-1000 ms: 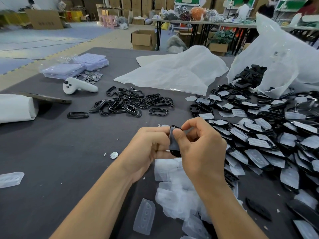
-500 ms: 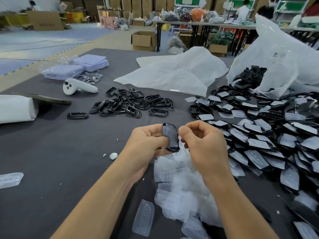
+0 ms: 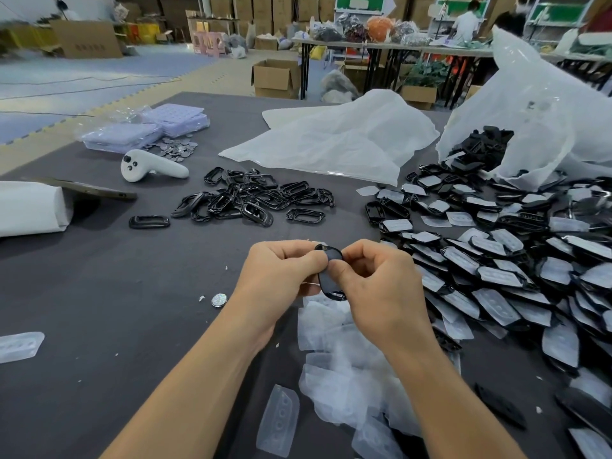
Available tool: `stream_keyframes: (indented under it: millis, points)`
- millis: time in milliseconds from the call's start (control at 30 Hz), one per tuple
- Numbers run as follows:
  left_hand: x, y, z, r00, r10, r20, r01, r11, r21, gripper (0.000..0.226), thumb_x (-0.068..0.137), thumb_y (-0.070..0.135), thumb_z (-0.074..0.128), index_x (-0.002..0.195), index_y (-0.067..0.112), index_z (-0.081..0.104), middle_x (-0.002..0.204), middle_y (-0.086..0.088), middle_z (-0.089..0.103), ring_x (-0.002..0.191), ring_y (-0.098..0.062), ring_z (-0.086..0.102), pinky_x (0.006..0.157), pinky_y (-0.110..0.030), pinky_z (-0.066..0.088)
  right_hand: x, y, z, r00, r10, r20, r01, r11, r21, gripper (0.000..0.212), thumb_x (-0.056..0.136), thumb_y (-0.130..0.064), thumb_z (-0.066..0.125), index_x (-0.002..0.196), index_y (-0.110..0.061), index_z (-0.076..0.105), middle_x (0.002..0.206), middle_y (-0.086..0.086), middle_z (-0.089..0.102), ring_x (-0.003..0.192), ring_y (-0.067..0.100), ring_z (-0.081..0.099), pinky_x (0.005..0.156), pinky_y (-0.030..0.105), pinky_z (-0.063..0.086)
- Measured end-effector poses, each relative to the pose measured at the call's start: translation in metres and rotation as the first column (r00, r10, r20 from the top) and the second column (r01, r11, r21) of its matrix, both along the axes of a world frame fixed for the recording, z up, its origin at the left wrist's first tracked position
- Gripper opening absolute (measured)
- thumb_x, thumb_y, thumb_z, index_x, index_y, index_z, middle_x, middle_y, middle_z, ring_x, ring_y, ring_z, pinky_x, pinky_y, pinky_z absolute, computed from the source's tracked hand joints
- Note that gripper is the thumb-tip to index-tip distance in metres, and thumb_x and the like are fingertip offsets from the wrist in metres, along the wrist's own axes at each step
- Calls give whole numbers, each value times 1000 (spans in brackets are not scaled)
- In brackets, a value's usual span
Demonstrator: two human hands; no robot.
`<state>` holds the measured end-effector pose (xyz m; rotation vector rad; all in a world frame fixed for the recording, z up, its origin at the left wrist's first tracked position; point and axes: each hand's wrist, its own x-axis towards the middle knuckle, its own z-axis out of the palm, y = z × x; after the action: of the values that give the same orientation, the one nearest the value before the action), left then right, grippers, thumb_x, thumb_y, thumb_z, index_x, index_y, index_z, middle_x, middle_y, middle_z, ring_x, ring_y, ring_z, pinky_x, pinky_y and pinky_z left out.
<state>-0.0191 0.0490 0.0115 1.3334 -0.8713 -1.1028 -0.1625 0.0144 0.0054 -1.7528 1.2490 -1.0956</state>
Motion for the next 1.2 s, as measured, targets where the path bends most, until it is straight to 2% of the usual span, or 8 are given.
stream_keyframes:
  millis: [167, 300, 367, 533, 700, 900, 1067, 1200]
  points:
    - [0, -1, -3, 998, 23, 64, -21, 999, -24, 12, 78, 20, 75, 84, 21, 85, 83, -17, 76, 72, -25, 63, 75, -42, 60, 0, -1, -2, 999, 28, 25, -29, 999, 21, 17, 87, -24, 80, 73, -24, 71, 62, -6, 69, 53, 4, 55, 52, 15, 41]
    - [1, -4, -4, 992, 89, 85, -87, 996, -33, 10, 86, 11, 76, 90, 15, 85, 86, -17, 79, 85, -38, 77, 80, -50, 65, 1, 0, -1, 996, 72, 43, -75, 994, 82, 12, 87, -18, 74, 78, -25, 71, 64, -2, 70, 55, 12, 57, 54, 28, 47]
    - [1, -4, -5, 993, 87, 85, -85, 996, -30, 14, 90, 6, 74, 89, 15, 85, 85, -15, 80, 80, -31, 76, 77, -45, 66, 1, 0, -1, 998, 61, 27, -63, 994, 84, 11, 87, -17, 73, 79, -25, 71, 66, -1, 71, 61, 22, 63, 58, 36, 52]
    - [2, -1, -3, 992, 25, 127, -22, 1000, -22, 12, 88, 12, 76, 86, 22, 84, 85, -11, 80, 74, -18, 72, 69, -30, 63, 1, 1, -1, 999, 35, -3, -35, 996, 81, 15, 87, -14, 72, 77, -25, 70, 64, -4, 71, 54, 9, 58, 53, 24, 45]
    - [7, 0, -2, 973, 16, 229, -13, 1000, -13, 14, 86, 9, 76, 82, 21, 83, 75, -8, 78, 63, -11, 67, 59, -21, 53, 0, 2, 3, 998, 68, -10, -67, 994, 91, 16, 86, -11, 74, 79, -26, 74, 67, -9, 74, 65, 12, 70, 64, 29, 58]
    - [6, -2, -1, 988, 2, 154, 1, 1000, -20, 24, 88, -1, 70, 80, 17, 84, 76, -15, 78, 61, -14, 66, 59, -23, 57, 1, 0, 2, 999, 16, 31, -18, 998, 66, 15, 89, -13, 73, 83, -28, 75, 73, -12, 75, 70, 10, 71, 73, 37, 60]
    - [4, -3, -4, 990, 40, 138, -37, 999, -28, 24, 87, 1, 71, 82, 20, 84, 73, -13, 76, 62, -15, 67, 60, -23, 57, 3, 2, 1, 998, 31, 51, -33, 999, 37, 17, 88, -13, 75, 82, -29, 73, 72, -15, 74, 68, 5, 70, 68, 26, 58]
    - [6, -1, -2, 990, -46, 132, 47, 999, -7, 20, 85, 0, 75, 90, 17, 84, 80, -14, 79, 68, -13, 70, 64, -22, 57, 0, 1, 2, 998, 25, 62, -29, 998, 59, 19, 88, -8, 75, 84, -27, 75, 75, -14, 76, 73, 8, 73, 77, 36, 62]
